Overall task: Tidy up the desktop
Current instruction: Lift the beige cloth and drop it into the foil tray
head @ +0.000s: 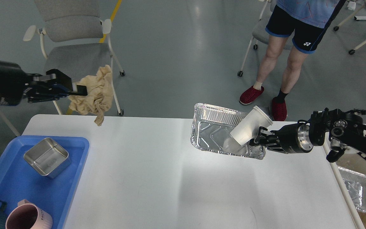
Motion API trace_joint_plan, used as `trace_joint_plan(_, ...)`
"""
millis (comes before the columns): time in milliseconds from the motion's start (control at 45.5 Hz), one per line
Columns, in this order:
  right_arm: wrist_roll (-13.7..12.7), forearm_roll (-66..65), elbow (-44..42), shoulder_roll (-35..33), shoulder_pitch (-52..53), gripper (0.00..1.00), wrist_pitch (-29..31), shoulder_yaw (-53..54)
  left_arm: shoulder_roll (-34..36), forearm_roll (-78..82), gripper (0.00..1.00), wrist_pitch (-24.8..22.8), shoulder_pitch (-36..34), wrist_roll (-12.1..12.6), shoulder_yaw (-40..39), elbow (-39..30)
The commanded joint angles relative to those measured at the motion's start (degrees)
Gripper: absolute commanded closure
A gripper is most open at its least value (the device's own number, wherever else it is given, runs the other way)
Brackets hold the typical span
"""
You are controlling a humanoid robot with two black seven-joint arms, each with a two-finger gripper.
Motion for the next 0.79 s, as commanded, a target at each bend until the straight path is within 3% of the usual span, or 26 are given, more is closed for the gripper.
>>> trace_joint_plan(0,0.00,0.00,0.10,0.01,0.00,1.00,0.00,0.05,-12.90,5.90,0.98,2.90,-0.75,1.45,0.79,2.85)
trace_joint_plan(395,0.00,0.00,0.10,0.18,-0.08,1.00,0.00,0.14,-42.35,21.64,0.97,3.69,-0.23,0.66,2.20,25.43)
trace_joint_plan(615,0.00,0.00,0.19,0.01,-0.17,1.00,0.00,0.14,-48.78,23.06,0.96,6.50,0.13,0.57,2.20,29.13)
trace_joint_plan(681,0.00,0.00,0.19,0.01,-0.17,1.00,0.00,0.14,-49.48,23.14,0.87,7.47,0.13,0.66,2.29,29.22)
trace_joint_plan(768,0.00,0.00,0.10,0.01,-0.17,1.00,0.00,0.23,-49.75,23.14,0.47,9.31,0.13,1.36,2.29,29.31)
